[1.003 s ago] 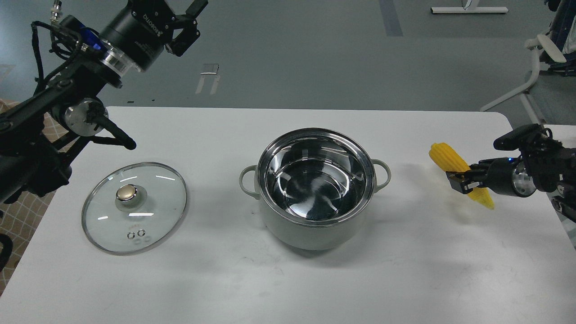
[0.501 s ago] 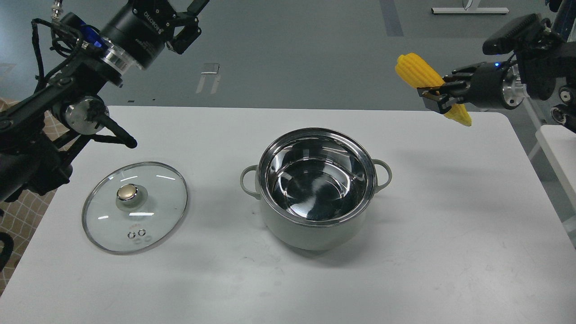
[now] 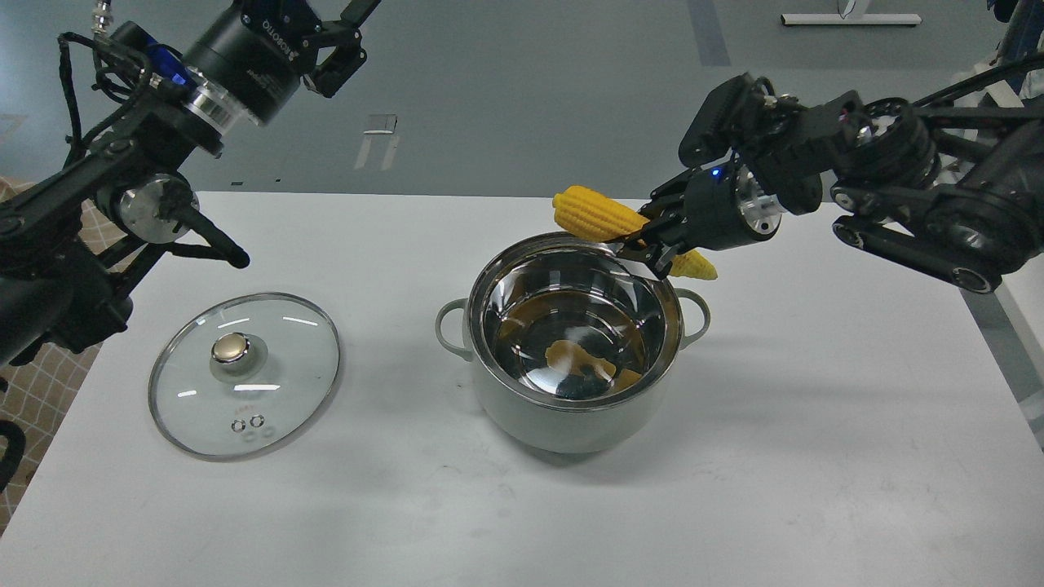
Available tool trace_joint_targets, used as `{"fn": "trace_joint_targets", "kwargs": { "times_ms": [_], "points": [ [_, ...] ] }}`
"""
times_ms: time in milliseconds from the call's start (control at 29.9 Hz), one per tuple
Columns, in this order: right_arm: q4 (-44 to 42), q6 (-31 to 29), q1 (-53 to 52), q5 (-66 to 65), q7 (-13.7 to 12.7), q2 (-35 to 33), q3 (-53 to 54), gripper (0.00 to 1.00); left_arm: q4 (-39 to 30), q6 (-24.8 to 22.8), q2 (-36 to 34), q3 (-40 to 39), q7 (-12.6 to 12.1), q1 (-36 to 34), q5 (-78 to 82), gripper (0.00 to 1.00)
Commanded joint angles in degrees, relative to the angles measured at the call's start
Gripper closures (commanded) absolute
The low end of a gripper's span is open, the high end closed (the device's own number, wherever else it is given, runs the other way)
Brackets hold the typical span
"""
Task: Open pot and put corn in
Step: 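Lower the corn cob into the pot with the right gripper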
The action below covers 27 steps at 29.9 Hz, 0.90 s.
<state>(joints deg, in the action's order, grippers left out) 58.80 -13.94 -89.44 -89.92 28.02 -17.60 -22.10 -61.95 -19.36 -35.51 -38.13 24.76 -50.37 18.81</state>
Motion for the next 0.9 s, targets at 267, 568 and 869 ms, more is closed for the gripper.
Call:
{"fn": "trace_joint_targets", "kwargs": {
  "times_ms": [267,568,869],
  "points": [
    [-4.30,1.02,3.75,2.11,-0.02,6.27,-3.30,0.74,-0.01,0.03,-0.09,-0.02,-0.07,0.09,-0.26,0.04],
    [-4.39,1.11,3.84,3.78,-0.02,6.79,-3.21,0.40,-0.01,0.03,0.00,-0.02,-0.07,0.09,-0.26,0.04],
    [-4.22,1.11,3.92,4.57,-0.02,6.88,-3.21,0.17,0.07,0.03,0.00,-0.02,-0.07,0.09,-0.26,0.04]
  ]
}}
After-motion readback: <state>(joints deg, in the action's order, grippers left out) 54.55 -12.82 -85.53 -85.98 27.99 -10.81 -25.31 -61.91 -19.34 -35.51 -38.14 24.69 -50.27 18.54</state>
